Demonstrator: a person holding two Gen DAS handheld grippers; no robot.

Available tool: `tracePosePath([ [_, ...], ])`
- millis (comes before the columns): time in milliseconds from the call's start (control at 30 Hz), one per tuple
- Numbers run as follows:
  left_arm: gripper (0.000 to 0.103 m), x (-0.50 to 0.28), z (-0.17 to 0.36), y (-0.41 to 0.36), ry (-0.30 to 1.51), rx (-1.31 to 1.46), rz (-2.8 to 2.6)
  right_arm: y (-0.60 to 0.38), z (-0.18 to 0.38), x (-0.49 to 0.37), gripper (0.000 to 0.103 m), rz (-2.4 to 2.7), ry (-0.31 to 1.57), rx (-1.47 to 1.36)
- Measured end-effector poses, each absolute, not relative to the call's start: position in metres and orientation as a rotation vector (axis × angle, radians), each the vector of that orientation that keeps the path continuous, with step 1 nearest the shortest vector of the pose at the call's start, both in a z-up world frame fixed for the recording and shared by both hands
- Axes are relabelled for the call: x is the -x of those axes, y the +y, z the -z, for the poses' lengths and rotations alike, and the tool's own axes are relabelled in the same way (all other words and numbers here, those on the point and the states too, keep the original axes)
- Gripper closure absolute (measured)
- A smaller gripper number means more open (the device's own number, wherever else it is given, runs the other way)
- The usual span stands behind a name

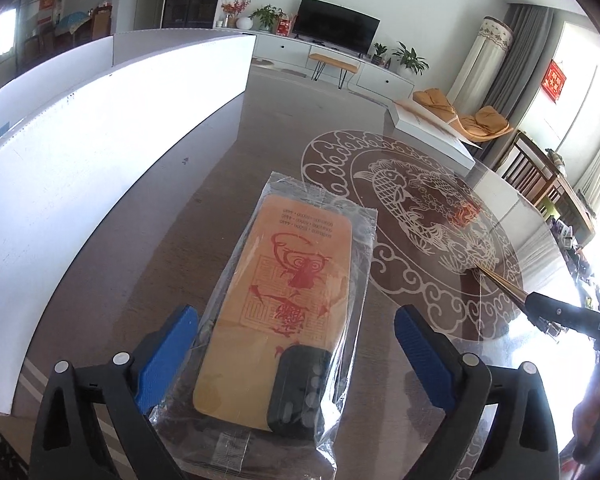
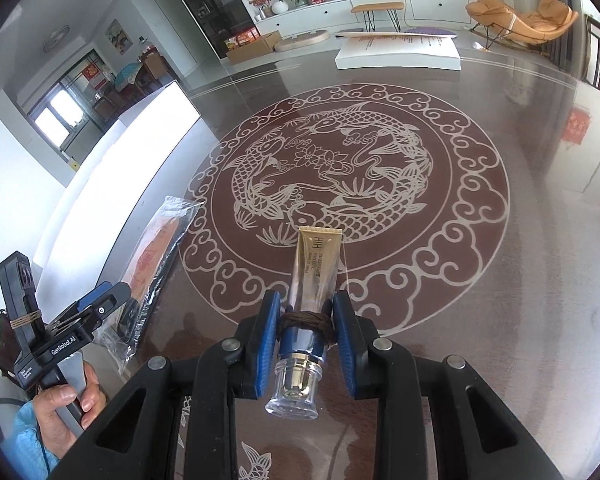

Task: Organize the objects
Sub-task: 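Carry the orange packet and gold tube over the white box with both tools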

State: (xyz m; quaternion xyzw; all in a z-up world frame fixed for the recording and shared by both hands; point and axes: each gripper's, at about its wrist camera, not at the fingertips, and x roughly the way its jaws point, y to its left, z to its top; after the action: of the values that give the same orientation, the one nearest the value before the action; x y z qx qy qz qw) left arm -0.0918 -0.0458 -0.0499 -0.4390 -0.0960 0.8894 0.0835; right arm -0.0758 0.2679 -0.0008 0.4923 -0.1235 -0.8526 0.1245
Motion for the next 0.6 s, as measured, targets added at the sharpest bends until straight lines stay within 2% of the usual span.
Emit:
tracePosePath([
  [133, 0.003, 0.110, 0.066, -0.019, 0.043, 1.462, -2.644, 0.265, -0.006, 0.079, 0.075, 2.463, -0.373, -1.413],
  [167, 0.000, 0.111, 0.069, -0.013, 0.147, 1.471, -2.651, 0.264, -0.008, 0.079, 0.075, 2.460, -0.363, -1.409],
  [200, 0.000, 0.108, 0.068, -0.011, 0.181, 1.447, -2.655, 0.261, -0.010, 0.079, 0.075, 2.459, -0.332, -1.410],
  [233, 0.000, 0.108, 0.069, -0.013, 0.162, 1.461, -2.640, 0.257, -0.009, 0.079, 0.075, 2.450, -0.281, -1.425],
  [267, 0.004, 0.108, 0.069, -0.018, 0.103, 1.472, -2.626, 0.252, -0.004, 0.079, 0.075, 2.432, -0.213, -1.459],
  [300, 0.016, 0.106, 0.067, -0.020, 0.122, 1.455, -2.646, 0.247, 0.003, 0.079, 0.075, 2.412, -0.136, -1.505],
  [367, 0.027, 0.101, 0.064, -0.018, 0.134, 1.422, -2.640, 0.241, 0.019, 0.077, 0.074, 2.394, -0.013, -1.575],
  [467, 0.027, 0.097, 0.061, -0.020, 0.137, 1.407, -2.642, 0.234, 0.028, 0.075, 0.070, 2.385, 0.101, -1.587],
  [500, 0.027, 0.096, 0.061, -0.020, 0.137, 1.406, -2.644, 0.232, 0.028, 0.077, 0.057, 2.386, 0.127, -1.589],
  [533, 0.028, 0.096, 0.060, -0.020, 0.134, 1.404, -2.645, 0.230, 0.029, 0.081, 0.051, 2.390, 0.135, -1.589],
  [567, 0.028, 0.095, 0.061, -0.021, 0.130, 1.400, -2.647, 0.228, 0.031, 0.085, 0.049, 2.385, 0.133, -1.592],
  [600, 0.028, 0.095, 0.060, -0.022, 0.121, 1.396, -2.644, 0.226, 0.034, 0.089, 0.053, 2.382, 0.159, -1.607],
])
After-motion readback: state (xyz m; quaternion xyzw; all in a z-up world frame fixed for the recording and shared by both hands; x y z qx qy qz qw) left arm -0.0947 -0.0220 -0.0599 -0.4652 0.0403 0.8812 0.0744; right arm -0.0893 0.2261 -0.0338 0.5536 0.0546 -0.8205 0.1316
